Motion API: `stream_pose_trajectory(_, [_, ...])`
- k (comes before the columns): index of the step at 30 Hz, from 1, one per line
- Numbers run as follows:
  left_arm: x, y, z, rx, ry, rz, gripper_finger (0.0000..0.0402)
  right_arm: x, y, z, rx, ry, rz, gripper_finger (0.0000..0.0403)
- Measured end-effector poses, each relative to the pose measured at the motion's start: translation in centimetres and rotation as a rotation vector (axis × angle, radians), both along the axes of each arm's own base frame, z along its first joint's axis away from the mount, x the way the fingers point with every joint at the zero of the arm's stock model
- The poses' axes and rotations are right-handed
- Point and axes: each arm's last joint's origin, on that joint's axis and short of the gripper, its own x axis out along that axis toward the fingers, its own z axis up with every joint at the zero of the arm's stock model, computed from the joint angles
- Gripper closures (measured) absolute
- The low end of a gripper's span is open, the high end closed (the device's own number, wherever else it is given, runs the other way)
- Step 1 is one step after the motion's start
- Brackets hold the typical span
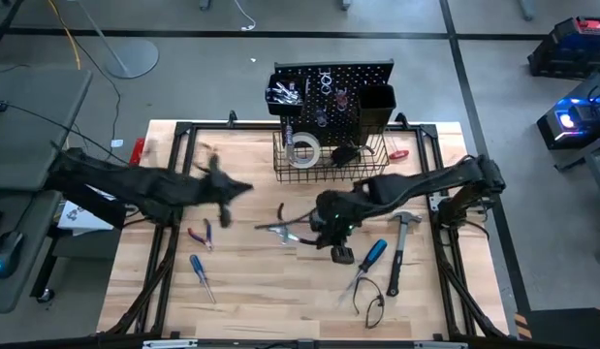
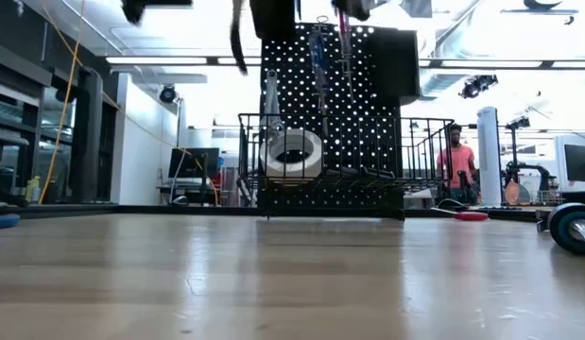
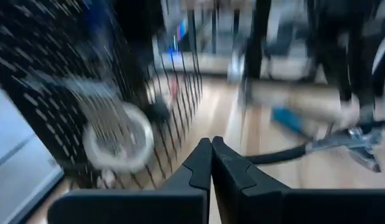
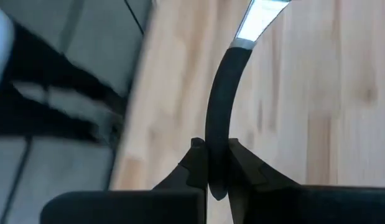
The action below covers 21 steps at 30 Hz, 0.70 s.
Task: Hang tools onto peg board
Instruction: Put the black plier in the right black bin on the pegboard
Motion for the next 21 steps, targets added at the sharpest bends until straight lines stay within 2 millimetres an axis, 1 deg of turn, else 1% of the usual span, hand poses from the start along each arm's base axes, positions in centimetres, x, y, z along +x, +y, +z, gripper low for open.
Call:
stream_pose_trajectory(3, [-2.5,0.7,2.7,-0.025,-0.206,0.020,0.0401,0.2,0.0,4.2,0.061,-0.140,-0.029,0.0388])
stream_pose_trajectory(6, [-3.6,1.1,5.4,0.009,-0.427,0.034,0.0401,0.4,-0.1,7.9,0.089,-0.310,-0.049,0.0388])
stream_pose_trajectory(8, [-3.6,1.1,7.0,0.057,-0.492,0.037,0.0401,0.7,-0.5,9.9,0.122,-0.431,-0.075,0.0388])
stream_pose_trajectory(12, [-2.4,0.8,10.3,0.158,-0.500,0.035,0.0401,0.8,-1.7,13.1,0.178,-0.599,-0.126,0.0388])
stream_pose_trajectory(17, [-0.2,0.3,14.8,0.317,-0.494,0.043,0.0401,1.1,-2.5,14.7,0.216,-0.729,-0.144,0.0389])
stream_pose_trajectory(19, [0.9,0.3,15.8,0.344,-0.491,0.045,0.0401,1.1,-2.5,15.2,0.220,-0.789,-0.138,0.0389])
stream_pose_trajectory(21, [2.2,0.1,16.2,0.350,-0.494,0.003,0.0401,1.2,-2.6,15.9,0.204,-0.866,-0.127,0.0389])
